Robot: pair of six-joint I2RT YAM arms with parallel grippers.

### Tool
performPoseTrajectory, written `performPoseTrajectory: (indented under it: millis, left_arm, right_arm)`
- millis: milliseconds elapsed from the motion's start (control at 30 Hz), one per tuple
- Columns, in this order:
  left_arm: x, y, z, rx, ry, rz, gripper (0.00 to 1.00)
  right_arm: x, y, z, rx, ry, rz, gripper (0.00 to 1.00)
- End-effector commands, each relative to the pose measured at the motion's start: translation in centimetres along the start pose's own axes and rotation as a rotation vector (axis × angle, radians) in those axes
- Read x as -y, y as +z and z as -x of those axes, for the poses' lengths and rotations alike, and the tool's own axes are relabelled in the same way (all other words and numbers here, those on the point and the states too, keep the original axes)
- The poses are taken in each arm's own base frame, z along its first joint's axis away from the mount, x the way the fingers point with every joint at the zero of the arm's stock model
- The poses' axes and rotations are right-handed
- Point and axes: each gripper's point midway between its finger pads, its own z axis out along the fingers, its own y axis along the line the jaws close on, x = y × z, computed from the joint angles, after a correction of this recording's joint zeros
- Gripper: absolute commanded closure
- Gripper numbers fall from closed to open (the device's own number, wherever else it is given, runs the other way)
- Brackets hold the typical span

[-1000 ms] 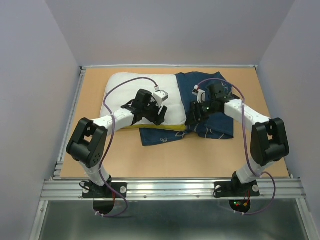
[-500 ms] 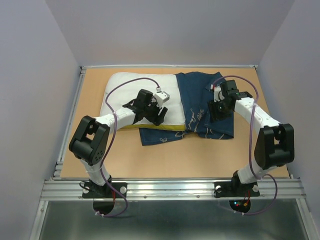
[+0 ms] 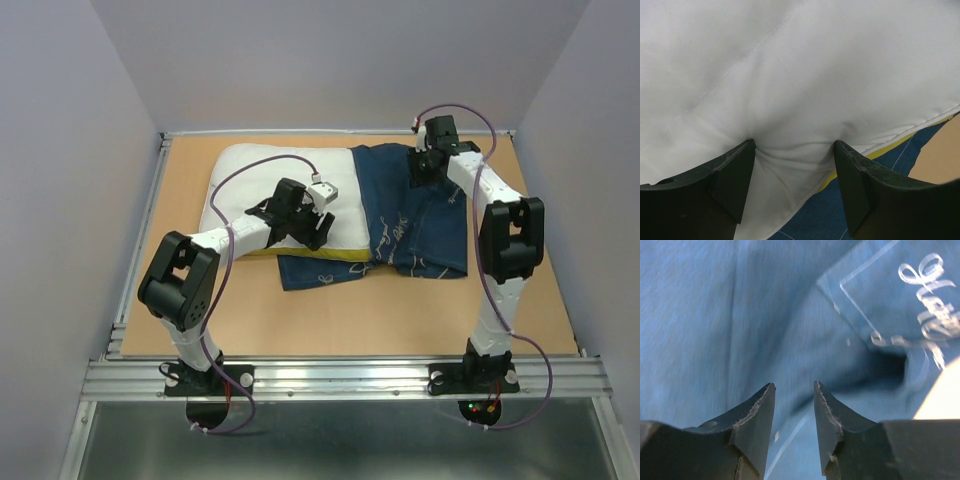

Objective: Put the pillow into the pillowcase

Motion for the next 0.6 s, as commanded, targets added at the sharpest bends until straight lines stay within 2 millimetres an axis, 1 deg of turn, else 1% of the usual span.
performPoseTrajectory:
  millis: [0, 100, 167, 200, 267, 300, 367, 400, 467, 500, 533, 567]
  left_arm:
    - [-1.3, -0.4, 1.1, 0.016, -0.018, 0.056, 0.25]
    - [-1.5, -0.1, 1.0, 0.012, -0.039, 0.060, 0.25]
    - [-1.7, 0.1, 1.0, 0.008, -0.055, 0.072, 0.25]
    - [-2.1, 0.3, 0.7, -0.003, -0.062, 0.089, 0.25]
    - [-2.4, 0.5, 0.7, -0.011, -0.078, 0.104, 0.25]
    - [-2.8, 0.9, 0.2, -0.025, -0.087, 0.115, 0.25]
    - [-3.1, 1.1, 0.0, -0.040, -0.109, 0.126, 0.25]
    - [-3.3, 1.4, -0.6, -0.059, -0.119, 0.132, 0.25]
    - [-3.3, 1.8, -0.8, -0.073, -0.131, 0.129, 0.25]
    - [-3.3, 1.9, -1.1, -0.085, -0.137, 0.127, 0.25]
    - [-3.5, 2.1, -1.4, -0.093, -0.149, 0.131, 0.25]
    - [-3.5, 2.1, -1.3, -0.094, -0.149, 0.132, 0.25]
  right_arm:
    - [1.1, 2.7, -0.3, -0.034, -0.020, -0.055, 0.59]
    - [1.9, 3.5, -2.0, -0.083, -0.072, -0.082, 0.60]
    - [3.3, 3.9, -3.3, -0.125, -0.104, -0.138, 0.61]
    - [4.7, 3.8, -3.7, -0.139, -0.118, -0.161, 0.61]
    - [6.5, 3.4, -4.4, -0.163, -0.125, -0.197, 0.61]
    - [8.1, 2.9, -4.7, -0.172, -0.134, -0.215, 0.61]
    - [10.3, 1.4, -4.5, -0.170, -0.149, -0.255, 0.61]
    - [11.9, 0.7, -4.8, -0.182, -0.175, -0.280, 0.61]
    - [14.6, -0.4, -5.1, -0.196, -0.192, -0.325, 0.60]
    - [17.1, -1.0, -5.9, -0.216, -0.182, -0.357, 0.59]
    - [18.6, -1.2, -6.1, -0.238, -0.228, -0.373, 0.59]
    - [21.6, -1.4, -7.7, -0.288, -0.214, -0.417, 0.58]
